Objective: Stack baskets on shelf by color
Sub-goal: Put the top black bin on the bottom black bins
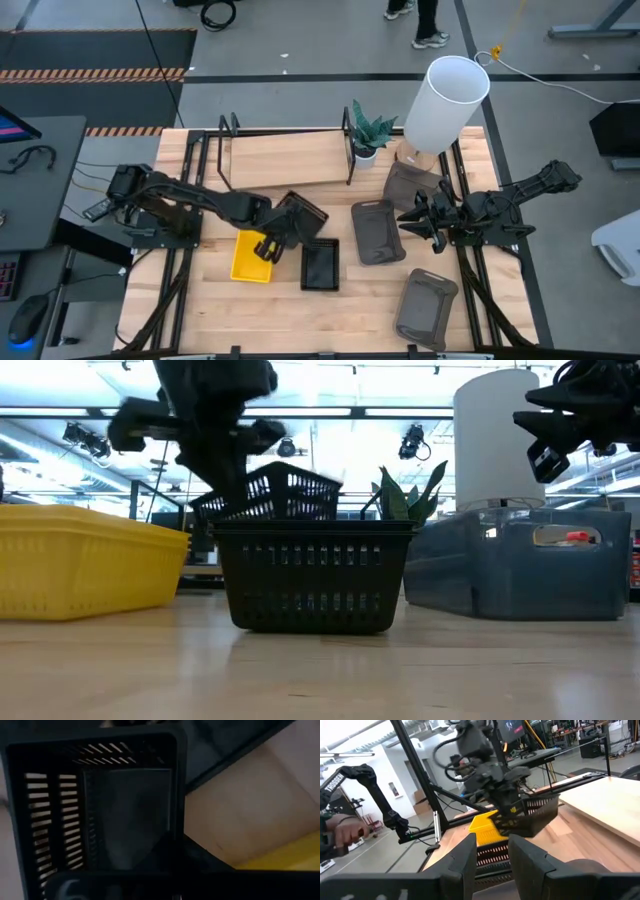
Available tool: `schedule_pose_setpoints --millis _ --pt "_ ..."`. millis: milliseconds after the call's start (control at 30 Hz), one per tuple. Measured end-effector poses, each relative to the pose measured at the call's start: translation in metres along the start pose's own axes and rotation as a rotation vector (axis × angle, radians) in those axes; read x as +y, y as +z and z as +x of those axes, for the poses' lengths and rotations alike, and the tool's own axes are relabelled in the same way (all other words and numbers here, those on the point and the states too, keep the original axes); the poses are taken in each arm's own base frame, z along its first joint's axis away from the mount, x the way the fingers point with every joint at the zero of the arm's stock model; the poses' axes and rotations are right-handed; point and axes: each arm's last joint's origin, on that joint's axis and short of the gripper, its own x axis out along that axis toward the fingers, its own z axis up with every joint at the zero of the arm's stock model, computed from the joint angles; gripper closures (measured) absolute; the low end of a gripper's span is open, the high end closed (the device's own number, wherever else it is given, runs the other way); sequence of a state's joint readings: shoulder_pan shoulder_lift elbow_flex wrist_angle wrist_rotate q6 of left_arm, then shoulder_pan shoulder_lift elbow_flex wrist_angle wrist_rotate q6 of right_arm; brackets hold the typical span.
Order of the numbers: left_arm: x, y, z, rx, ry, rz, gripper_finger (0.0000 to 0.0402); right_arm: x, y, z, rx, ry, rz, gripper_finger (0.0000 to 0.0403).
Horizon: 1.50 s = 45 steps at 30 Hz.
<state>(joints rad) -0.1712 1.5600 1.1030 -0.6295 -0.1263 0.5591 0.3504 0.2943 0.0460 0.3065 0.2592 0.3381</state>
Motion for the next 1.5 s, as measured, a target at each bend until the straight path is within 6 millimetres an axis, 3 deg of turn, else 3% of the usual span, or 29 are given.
schedule_pose_setpoints --millis 300,833,1200,1500 --pt "-0.031 0.028 -0.006 -0.126 0.023 0.456 0.0388 0.0 0.001 0.0 -0.013 0.005 0.004 0.0284" --pt "-0.059 0.066 -0.011 -0.365 0.128 0.534 0.0395 0.0 0.001 0.0 -0.013 0.005 0.003 0.0284" --pt "-0.073 0.066 0.016 -0.238 0.146 0.78 0.0394 0.001 0.002 0.001 -0.023 0.008 0.006 0.0284" --pt "-0.07 0.061 0.021 -0.185 0.134 0.81 0.0394 0.001 0.003 0.001 -0.031 0.011 0.009 0.0284"
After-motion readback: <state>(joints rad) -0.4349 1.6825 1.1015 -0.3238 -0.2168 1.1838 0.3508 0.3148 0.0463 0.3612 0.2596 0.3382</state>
